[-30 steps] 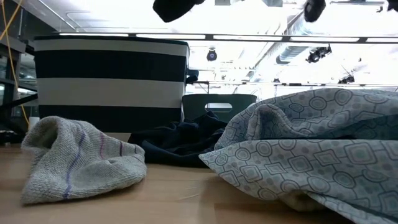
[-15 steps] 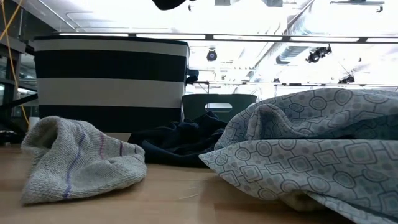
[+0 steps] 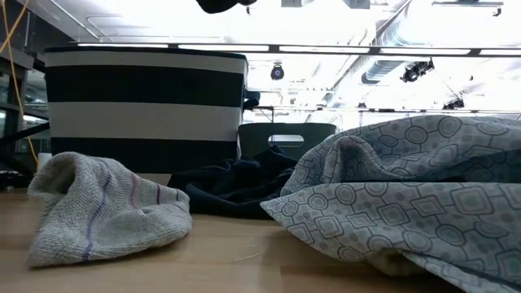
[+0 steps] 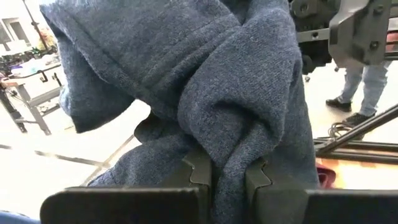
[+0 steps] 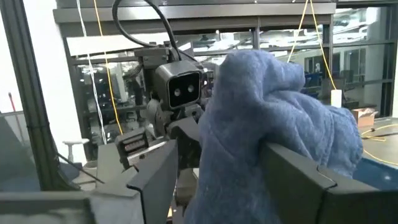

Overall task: Pick & Place Cloths
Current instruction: Put the black underwear into the transparent bin

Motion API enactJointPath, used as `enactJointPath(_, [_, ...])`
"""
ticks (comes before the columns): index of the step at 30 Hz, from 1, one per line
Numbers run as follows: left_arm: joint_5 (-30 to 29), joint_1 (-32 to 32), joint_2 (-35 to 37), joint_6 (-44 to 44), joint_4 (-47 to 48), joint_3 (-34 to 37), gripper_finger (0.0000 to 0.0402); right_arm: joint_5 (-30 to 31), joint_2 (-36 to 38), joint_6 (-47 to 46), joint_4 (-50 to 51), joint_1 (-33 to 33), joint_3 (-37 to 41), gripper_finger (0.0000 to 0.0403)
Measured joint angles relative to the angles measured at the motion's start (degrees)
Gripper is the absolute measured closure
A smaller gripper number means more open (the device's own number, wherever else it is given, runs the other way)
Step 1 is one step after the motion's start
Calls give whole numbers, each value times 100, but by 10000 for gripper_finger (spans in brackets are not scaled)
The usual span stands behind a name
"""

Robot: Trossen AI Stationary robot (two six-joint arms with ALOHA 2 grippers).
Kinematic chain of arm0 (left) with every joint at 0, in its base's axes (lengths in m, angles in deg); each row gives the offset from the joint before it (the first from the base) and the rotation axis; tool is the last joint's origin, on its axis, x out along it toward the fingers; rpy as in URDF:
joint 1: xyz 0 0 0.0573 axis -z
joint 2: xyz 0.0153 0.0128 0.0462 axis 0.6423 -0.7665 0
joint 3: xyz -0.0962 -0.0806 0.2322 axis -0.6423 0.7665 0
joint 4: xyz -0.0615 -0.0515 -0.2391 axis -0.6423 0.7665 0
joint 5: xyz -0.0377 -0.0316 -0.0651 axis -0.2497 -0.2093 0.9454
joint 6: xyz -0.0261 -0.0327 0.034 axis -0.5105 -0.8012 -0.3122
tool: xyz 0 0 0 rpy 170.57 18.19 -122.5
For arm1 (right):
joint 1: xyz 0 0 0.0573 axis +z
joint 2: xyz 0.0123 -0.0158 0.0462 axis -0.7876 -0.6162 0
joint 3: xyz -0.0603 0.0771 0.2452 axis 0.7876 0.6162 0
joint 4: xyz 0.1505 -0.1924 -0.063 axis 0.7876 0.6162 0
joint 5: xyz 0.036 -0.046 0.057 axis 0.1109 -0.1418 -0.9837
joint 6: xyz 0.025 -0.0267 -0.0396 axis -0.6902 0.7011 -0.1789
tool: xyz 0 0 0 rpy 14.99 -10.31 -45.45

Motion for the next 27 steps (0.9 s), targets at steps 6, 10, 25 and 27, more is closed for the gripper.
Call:
enactJointPath(6, [27, 0, 0, -1, 53, 0, 382, 70, 0, 9, 32, -18, -20, 134])
enactJointPath(10, [192, -2, -1, -1, 45, 0, 382, 58, 0, -61, 167, -129, -20, 84])
enactJointPath(25, [208, 0, -1, 66, -212, 4, 382, -808, -755, -618, -473, -627, -165, 62])
enactJointPath(27, [211, -1, -1, 88, -210, 5, 382, -841, -876, -609, -477, -625, -230, 62])
